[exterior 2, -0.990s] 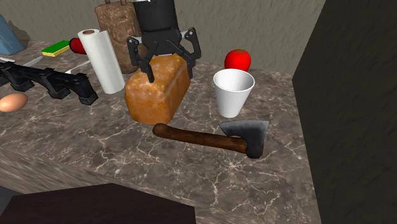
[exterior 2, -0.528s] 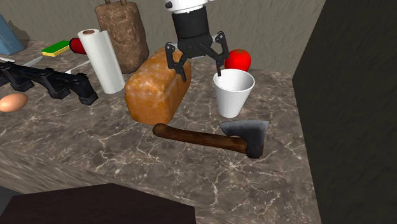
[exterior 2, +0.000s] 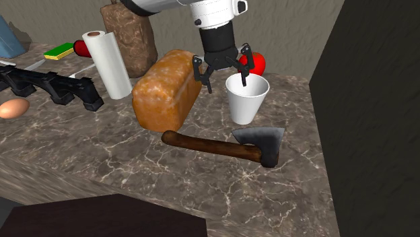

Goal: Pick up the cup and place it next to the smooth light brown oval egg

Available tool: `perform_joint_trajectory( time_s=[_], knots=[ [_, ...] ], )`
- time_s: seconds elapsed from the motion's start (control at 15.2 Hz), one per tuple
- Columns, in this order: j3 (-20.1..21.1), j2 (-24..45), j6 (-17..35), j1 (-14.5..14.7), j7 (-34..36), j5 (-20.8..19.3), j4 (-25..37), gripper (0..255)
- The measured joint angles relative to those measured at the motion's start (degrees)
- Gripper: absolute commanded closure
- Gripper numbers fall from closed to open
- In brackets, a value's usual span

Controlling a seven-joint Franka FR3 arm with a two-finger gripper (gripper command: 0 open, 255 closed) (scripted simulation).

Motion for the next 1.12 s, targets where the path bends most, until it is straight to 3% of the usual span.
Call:
perform_joint_trajectory(
  time_s=[0.59,0.66,1.12],
  knots=[
    [-0.37,1.54,2.83,-0.41,-0.19,0.11,-1.20,0],
    [-0.37,1.54,2.83,-0.41,-0.19,0.11,-1.20,255],
    [-0.36,1.53,2.83,-0.40,-0.18,0.11,-1.21,255]
  ],
)
